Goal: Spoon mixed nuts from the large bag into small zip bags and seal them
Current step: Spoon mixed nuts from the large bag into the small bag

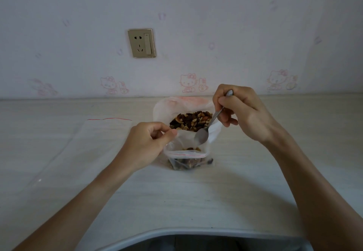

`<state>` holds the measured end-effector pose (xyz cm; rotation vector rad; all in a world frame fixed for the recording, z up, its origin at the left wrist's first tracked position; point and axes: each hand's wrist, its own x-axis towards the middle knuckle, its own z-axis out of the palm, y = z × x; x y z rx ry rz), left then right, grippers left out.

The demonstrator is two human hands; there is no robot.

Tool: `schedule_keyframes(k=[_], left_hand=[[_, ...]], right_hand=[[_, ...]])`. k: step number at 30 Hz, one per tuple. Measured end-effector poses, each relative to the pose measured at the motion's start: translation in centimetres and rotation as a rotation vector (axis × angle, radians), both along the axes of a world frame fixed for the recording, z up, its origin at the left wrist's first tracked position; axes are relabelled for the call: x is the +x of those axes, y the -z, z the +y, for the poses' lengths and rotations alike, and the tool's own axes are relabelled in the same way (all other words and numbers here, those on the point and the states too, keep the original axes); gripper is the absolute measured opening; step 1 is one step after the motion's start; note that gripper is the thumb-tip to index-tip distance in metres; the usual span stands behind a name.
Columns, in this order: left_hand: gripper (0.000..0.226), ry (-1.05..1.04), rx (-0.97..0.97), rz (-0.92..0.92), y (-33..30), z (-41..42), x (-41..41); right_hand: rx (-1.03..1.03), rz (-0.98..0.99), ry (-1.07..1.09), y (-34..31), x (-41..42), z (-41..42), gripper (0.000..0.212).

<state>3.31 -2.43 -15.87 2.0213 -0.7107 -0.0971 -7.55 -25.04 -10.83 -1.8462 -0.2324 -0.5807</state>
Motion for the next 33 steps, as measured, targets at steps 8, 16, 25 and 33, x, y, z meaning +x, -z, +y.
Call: schedule_keyframes(k=[8, 16, 25, 33], left_hand=[[0.025, -0.025, 0.007, -0.151, -1.0, 0.4, 1.0], [0.021, -0.158, -0.111, -0.425, -2.8, -2.4, 6.0], [0.044, -0.022, 0.298, -0.338, -2.0, -6.8, 8.3], [0.008, 0.024, -0.134, -0.347, -0.6, -7.5, 8.4]], right_hand=[[0.327, 0.062, 0.171, 1.3, 1.7, -0.4, 0.019], [0.393, 0.236, 0.331, 2.0, 2.4, -0.7, 0.022], [0.052, 0.14, 0.482, 2.7, 2.8, -0.6, 0.027], [-0.108, 0.123, 0.443, 4.3, 3.8, 0.7, 0.023]])
